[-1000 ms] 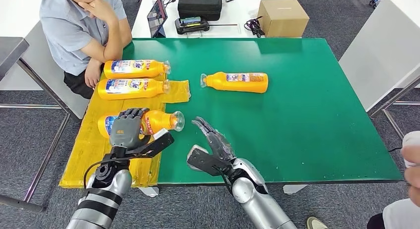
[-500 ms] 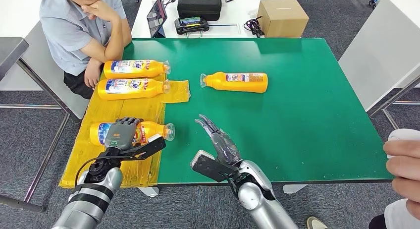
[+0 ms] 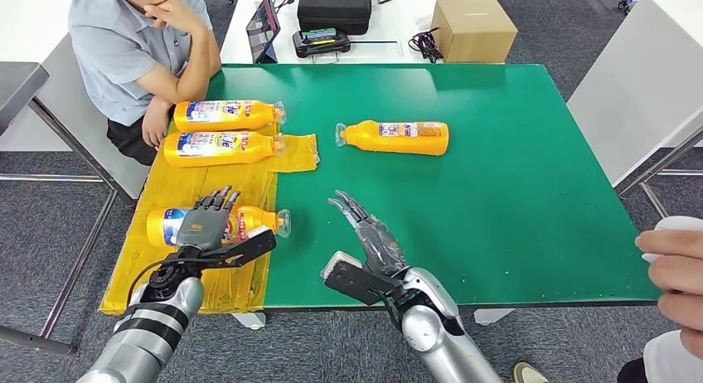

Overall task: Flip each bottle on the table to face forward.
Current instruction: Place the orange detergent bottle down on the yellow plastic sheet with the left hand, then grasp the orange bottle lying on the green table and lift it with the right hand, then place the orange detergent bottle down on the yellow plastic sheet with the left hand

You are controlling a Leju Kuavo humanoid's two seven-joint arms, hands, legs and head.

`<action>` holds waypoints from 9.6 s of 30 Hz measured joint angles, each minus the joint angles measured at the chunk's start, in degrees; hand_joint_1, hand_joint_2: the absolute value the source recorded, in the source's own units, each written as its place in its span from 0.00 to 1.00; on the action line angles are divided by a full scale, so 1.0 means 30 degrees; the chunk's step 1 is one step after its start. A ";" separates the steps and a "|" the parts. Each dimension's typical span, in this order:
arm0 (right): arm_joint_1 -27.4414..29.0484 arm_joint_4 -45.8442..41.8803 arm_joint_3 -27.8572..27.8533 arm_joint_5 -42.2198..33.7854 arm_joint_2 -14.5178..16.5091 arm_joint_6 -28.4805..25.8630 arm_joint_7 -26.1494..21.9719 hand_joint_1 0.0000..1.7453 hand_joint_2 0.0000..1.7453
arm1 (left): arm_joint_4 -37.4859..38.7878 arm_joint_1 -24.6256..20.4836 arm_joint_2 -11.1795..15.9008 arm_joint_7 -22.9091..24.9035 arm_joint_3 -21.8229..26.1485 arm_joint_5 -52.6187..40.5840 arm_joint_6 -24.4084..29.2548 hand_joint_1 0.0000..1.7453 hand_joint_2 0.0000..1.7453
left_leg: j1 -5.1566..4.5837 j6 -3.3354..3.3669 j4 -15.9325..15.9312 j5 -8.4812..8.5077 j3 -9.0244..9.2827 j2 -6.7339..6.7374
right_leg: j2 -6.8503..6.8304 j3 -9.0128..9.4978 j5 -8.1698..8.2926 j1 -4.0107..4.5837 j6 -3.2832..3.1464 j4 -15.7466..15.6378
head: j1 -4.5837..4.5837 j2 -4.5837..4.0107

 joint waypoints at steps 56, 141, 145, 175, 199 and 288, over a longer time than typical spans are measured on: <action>0.0303 0.0386 0.0000 -0.0413 0.0091 0.0200 -0.0401 0.00 1.00 | -0.3784 0.1831 -0.0353 -0.1727 -0.1150 0.0953 0.1651 0.00 1.00 | -0.0001 0.0008 0.0002 0.0007 -0.0007 -0.0035 | -0.0026 -0.0005 -0.0002 -0.0001 0.0000 -0.0001 | -0.0002 0.0000; 0.3330 -0.0437 -0.5672 1.2338 -0.1858 -0.6464 0.3100 0.00 1.00 | -1.6018 1.0167 -0.3754 -0.5612 -0.4442 1.6235 -0.1437 0.00 1.00 | -0.0012 0.0008 0.0000 -0.0018 -0.0012 -0.0035 | -0.0027 -0.0002 -0.0008 -0.0007 0.0001 -0.0021 | -0.0007 0.0000; 0.2977 -0.0122 -0.5078 1.2553 -0.1865 -0.5526 0.3633 0.00 1.00 | -1.5794 0.9983 -0.3752 -0.5342 -0.4561 1.5928 -0.1750 0.00 1.00 | -0.0012 0.0008 0.0000 -0.0018 -0.0012 -0.0036 | -0.0027 -0.0002 -0.0007 -0.0007 0.0001 -0.0021 | -0.0007 0.0000; -0.1648 0.3696 -0.1964 1.0723 -0.2940 -0.0013 0.6171 0.00 1.00 | -1.4610 0.8864 -0.3681 -0.4094 -0.5266 1.5028 -0.2774 0.00 1.00 | -0.0014 0.0013 0.0006 -0.0010 -0.0014 -0.0040 | -0.0029 -0.0001 -0.0002 -0.0008 0.0006 -0.0020 | -0.0007 0.0000; -0.3647 0.5872 -0.0078 0.6538 -0.5364 0.3013 0.5558 1.00 1.00 | -1.4171 0.8546 -0.3268 -0.4397 -0.5359 1.5349 -0.3091 0.00 1.00 | -0.0022 0.0031 0.0011 -0.0002 0.0079 -0.0053 | -0.0046 0.0089 0.0000 -0.0012 0.0007 -0.0026 | -0.0006 0.0000; -0.5749 0.5803 0.3592 -0.8992 -0.1776 0.5366 0.0211 1.00 1.00 | -0.5621 0.3516 -0.4324 -0.7455 -0.5951 3.1606 -0.2181 1.00 1.00 | -0.0029 0.0047 0.0008 0.0015 0.0022 -0.0062 | -0.0057 0.0055 0.0004 -0.0017 0.0009 -0.0014 | -0.0007 0.0000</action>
